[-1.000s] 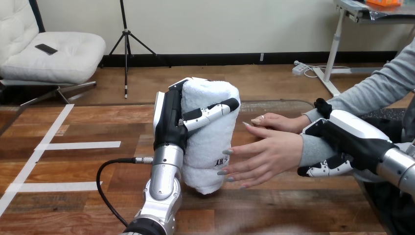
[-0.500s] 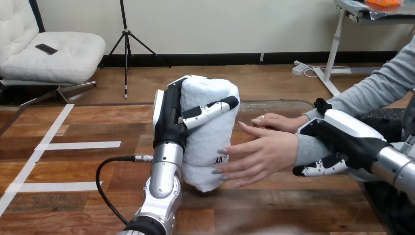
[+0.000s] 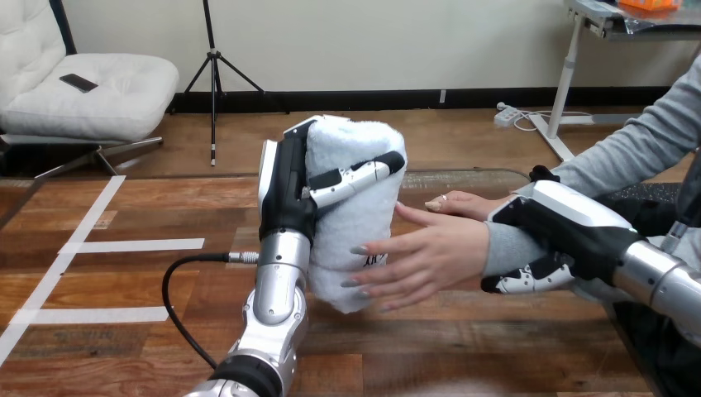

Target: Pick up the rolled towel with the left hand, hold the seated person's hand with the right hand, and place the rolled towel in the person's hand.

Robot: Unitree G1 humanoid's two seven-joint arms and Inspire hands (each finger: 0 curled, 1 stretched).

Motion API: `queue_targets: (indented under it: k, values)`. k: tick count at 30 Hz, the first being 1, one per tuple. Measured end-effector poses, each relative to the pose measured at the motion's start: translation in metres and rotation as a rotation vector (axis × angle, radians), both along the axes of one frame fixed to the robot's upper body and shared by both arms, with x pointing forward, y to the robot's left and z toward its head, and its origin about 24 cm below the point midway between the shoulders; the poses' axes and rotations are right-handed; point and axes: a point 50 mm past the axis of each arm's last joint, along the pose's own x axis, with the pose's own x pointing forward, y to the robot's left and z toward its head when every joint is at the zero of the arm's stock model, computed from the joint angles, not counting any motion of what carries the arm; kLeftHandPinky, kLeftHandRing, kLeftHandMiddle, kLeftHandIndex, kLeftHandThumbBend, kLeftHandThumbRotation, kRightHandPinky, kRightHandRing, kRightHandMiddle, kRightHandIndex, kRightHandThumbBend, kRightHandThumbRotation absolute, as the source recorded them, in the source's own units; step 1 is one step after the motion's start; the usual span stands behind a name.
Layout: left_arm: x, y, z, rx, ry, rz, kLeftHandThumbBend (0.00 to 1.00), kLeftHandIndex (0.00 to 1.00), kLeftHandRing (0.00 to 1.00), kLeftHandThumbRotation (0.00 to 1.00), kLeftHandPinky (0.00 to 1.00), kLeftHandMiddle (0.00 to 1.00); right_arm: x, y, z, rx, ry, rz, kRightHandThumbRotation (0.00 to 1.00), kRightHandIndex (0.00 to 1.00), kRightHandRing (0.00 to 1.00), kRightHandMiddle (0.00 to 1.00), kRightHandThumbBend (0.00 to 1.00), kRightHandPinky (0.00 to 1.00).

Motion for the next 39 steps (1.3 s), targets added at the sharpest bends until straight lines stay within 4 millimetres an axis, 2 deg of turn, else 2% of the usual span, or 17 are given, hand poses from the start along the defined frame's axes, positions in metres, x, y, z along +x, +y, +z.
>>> queue_targets:
  k: [18, 39]
  values:
    - [0.001, -0.001, 0.002, -0.002, -0.006, -0.003, 0.69, 0.42, 0.39, 0.00, 0.36, 0.42, 0.007, 0.012, 0.003, 0.007, -0.010, 0.026, 0.05, 0.35, 0.26, 0.32, 0.52, 0.22]
    - [0.001, 0.000, 0.002, -0.004, -0.006, 0.003, 0.69, 0.42, 0.38, 0.00, 0.36, 0.41, 0.016, 0.022, 0.009, -0.005, -0.026, 0.054, 0.04, 0.34, 0.26, 0.32, 0.53, 0.22]
